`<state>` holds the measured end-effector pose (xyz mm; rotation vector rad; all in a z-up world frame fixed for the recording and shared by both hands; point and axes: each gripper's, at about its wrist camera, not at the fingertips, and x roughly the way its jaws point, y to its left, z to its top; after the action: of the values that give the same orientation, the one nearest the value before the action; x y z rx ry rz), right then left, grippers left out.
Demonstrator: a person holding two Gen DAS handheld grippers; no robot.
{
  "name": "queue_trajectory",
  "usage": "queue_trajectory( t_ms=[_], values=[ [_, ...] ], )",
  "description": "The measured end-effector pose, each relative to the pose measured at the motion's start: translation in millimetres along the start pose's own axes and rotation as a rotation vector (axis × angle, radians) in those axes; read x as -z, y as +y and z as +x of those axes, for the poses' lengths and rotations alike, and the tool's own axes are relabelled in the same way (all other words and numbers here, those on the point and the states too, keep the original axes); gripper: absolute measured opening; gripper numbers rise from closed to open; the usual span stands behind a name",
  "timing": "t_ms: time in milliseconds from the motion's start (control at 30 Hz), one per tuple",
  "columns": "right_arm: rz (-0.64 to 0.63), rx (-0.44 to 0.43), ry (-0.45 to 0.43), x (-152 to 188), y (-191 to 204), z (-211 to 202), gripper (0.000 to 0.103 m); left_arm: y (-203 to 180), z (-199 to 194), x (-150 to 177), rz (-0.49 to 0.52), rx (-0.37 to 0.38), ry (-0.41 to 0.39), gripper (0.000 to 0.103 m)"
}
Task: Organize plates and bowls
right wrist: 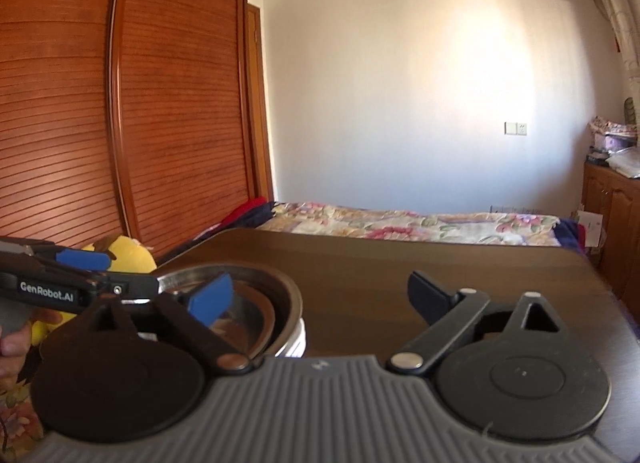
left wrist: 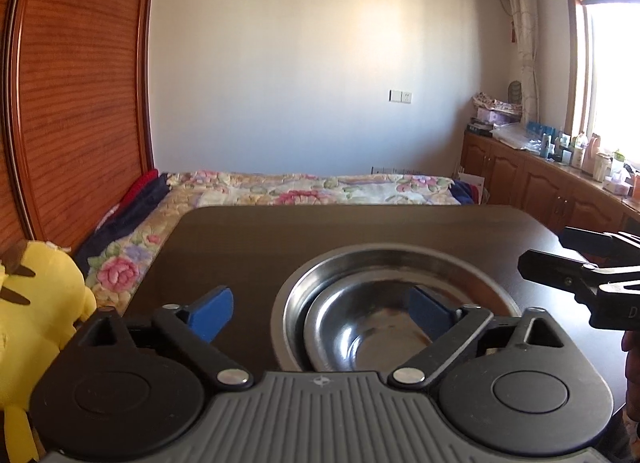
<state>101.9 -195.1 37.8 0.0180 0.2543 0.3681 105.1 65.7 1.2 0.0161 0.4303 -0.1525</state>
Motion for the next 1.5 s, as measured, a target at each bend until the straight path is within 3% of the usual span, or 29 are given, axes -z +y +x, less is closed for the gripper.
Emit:
queue_trajectory(
  t_ms=[33, 400, 667, 1033, 1500],
  values=[
    [0.001, 0.005, -0.007, -0.9, -0.8, -3.1, 0.103, -3.3, -2.9, 0.0, 0.006, -0.003, -0.007, 0.103],
    [0.001, 0.104, -0.046, -9.7, -3.2, -42.2, 0.103, -33.2, -28.8, -10.1, 0.051, -0.011, -0.026, 0.103],
    [-0.023, 0.259, -0.054, -17.9, 3.0, -63.9, 0.103, -45.1, -56.1, -20.0, 0.052, 0.007, -0.065, 0.103],
    [0.041, 0.275, -0.044, -11.9, -5.0, -79.7, 0.103, -61.5, -79.6, -13.8, 0.070, -0.008, -0.075, 0.103],
    [0.048, 0.290, -0.027, 4.6, -3.5, -84.5, 0.103, -56.7, -71.9, 6.4, 0.058, -0.023, -0.037, 0.103]
  ],
)
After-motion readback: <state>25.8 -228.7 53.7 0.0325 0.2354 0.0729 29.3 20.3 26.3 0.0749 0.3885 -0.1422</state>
